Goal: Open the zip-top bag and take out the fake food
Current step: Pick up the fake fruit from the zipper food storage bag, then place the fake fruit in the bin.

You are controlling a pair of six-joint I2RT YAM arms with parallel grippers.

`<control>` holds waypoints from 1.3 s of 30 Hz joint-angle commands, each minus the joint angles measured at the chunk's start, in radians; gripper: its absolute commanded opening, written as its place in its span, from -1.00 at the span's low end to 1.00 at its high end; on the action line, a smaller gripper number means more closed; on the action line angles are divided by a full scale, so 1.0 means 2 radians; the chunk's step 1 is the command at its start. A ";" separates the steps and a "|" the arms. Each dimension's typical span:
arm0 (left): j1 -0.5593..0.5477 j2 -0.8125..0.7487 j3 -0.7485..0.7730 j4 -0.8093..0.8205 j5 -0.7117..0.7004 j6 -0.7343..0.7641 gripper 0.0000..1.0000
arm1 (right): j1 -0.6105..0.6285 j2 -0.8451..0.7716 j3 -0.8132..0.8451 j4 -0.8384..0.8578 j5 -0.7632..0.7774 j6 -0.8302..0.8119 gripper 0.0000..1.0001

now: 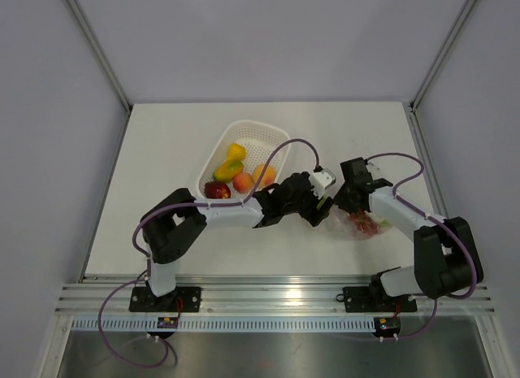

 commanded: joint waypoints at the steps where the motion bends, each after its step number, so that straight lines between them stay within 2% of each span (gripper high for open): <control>1: 0.001 -0.019 0.034 -0.069 -0.050 -0.008 0.33 | -0.004 -0.003 0.016 -0.016 0.030 0.010 -0.44; 11: 0.030 -0.075 -0.047 0.000 -0.052 -0.111 0.36 | -0.014 -0.010 0.010 -0.020 0.035 0.033 -0.42; 17: 0.030 -0.121 -0.083 0.033 -0.060 -0.103 0.36 | -0.016 -0.014 0.009 -0.019 0.034 0.030 -0.42; 23: 0.037 -0.158 -0.097 0.032 -0.058 -0.095 0.36 | -0.015 -0.016 0.008 -0.018 0.033 0.027 -0.44; 32: 0.103 -0.213 -0.132 0.041 -0.053 -0.105 0.38 | -0.015 -0.017 0.010 -0.019 0.031 0.020 -0.46; 39: 0.179 -0.286 -0.182 0.039 -0.099 -0.117 0.41 | -0.015 -0.020 0.009 -0.016 0.027 0.019 -0.46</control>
